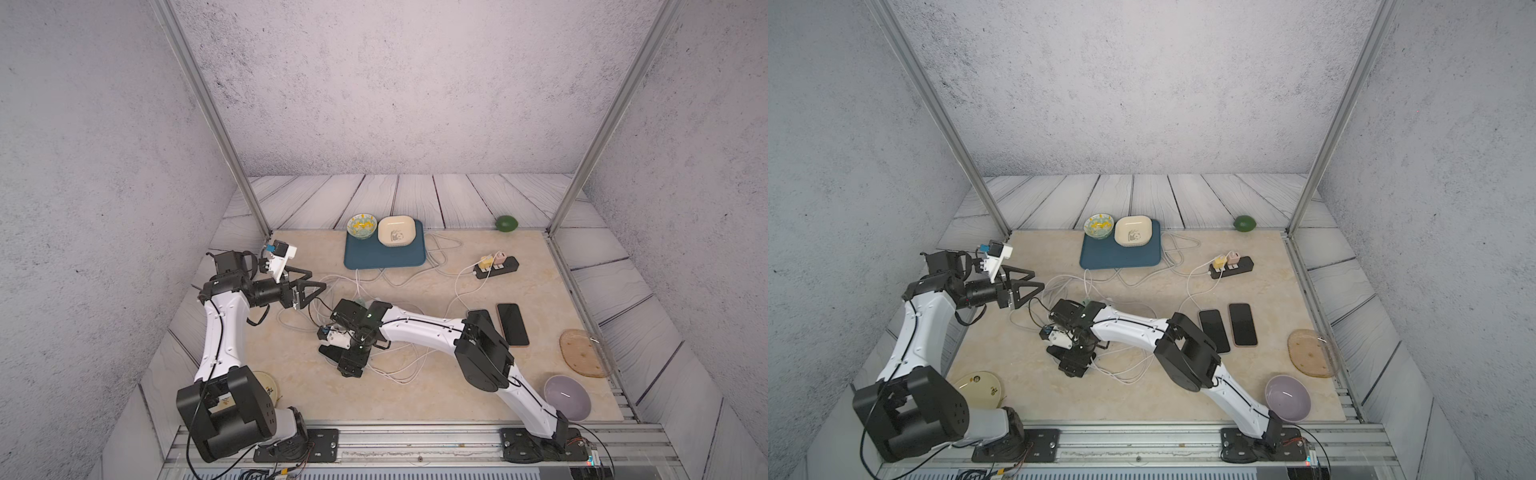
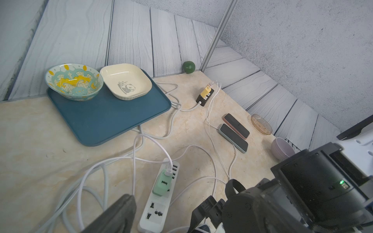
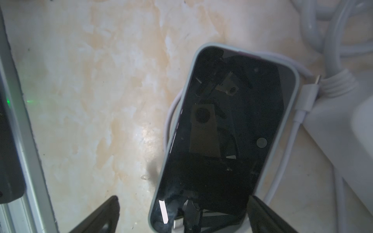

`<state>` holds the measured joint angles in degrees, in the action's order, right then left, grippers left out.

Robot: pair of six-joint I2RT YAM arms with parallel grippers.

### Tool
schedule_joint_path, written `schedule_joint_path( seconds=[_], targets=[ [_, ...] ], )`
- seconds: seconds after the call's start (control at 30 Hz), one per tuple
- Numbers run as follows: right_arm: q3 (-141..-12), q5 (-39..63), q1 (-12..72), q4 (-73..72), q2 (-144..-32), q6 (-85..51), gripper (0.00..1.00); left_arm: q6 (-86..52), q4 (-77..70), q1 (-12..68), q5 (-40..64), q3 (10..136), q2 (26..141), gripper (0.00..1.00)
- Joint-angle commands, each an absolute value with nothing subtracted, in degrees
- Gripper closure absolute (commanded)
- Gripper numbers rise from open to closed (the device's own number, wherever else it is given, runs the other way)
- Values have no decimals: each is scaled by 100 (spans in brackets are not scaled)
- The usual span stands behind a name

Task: Unplug the charging cable from the phone
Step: Pick up the phone at the center of the board.

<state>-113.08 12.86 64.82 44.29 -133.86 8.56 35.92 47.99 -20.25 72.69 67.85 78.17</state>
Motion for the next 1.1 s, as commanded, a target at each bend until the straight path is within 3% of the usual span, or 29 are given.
schedule_joint_path(
  seconds=[0.0,0.53,1.07],
  targets=[
    [-11423,1077,6486,4538,-13500,817,1,3609,4855,-2098,7374,6720,7717,2],
    [-11593,905,6486,4666,-13767,833,1,3607,4844,-2140,7371,6718,7717,2],
    [-11589,361,6561,4630,-13876,879,13,3597,4844,-2197,7380,6744,7721,2]
  ],
)
